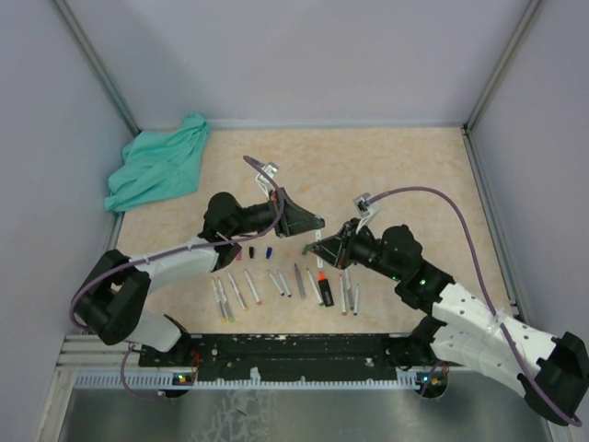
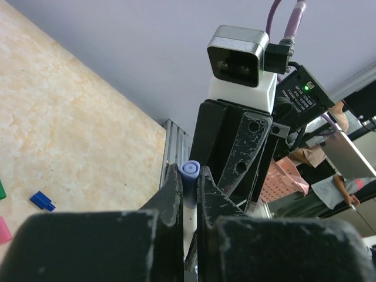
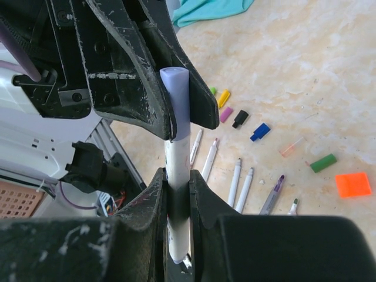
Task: Open the pen caps
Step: Open the pen cap from the pen, then place the pen at the center of the board, then place the pen cap at the center of the board, then reset both arms
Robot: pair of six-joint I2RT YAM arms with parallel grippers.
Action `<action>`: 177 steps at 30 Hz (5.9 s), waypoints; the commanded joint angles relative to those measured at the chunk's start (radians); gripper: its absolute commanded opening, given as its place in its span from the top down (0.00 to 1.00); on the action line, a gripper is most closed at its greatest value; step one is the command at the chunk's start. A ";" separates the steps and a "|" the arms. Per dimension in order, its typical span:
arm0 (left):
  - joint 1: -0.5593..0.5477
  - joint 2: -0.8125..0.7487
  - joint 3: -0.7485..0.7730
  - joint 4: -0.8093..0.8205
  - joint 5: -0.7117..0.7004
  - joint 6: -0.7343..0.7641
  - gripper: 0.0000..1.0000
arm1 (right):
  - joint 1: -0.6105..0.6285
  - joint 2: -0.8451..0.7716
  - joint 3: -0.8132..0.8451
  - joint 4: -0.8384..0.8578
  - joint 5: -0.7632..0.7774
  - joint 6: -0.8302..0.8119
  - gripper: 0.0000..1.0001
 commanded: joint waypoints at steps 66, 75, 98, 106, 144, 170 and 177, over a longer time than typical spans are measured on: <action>0.265 -0.360 0.089 -0.975 -0.122 0.640 1.00 | 0.229 0.098 -0.120 -0.858 0.806 0.499 0.78; 0.241 -0.344 0.051 -0.887 0.012 0.585 1.00 | 0.229 0.018 -0.122 -0.860 0.821 0.489 0.69; -0.398 0.277 0.392 -0.856 -0.799 0.199 1.00 | 0.229 -0.508 0.102 -1.121 1.270 0.614 0.67; -0.463 0.587 0.756 -1.116 -0.933 0.137 0.99 | 0.229 -0.603 0.118 -1.239 1.329 0.692 0.67; -0.465 0.618 0.933 -1.258 -0.960 0.217 0.68 | 0.229 -0.654 0.132 -1.123 1.263 0.505 0.63; 0.095 -0.566 0.201 -1.192 -0.520 0.687 0.01 | 0.228 -0.207 0.316 -0.457 0.707 -0.474 0.21; 0.172 -0.507 0.279 -1.275 -0.350 0.639 0.01 | 0.133 0.075 0.593 -0.505 0.580 -0.457 0.17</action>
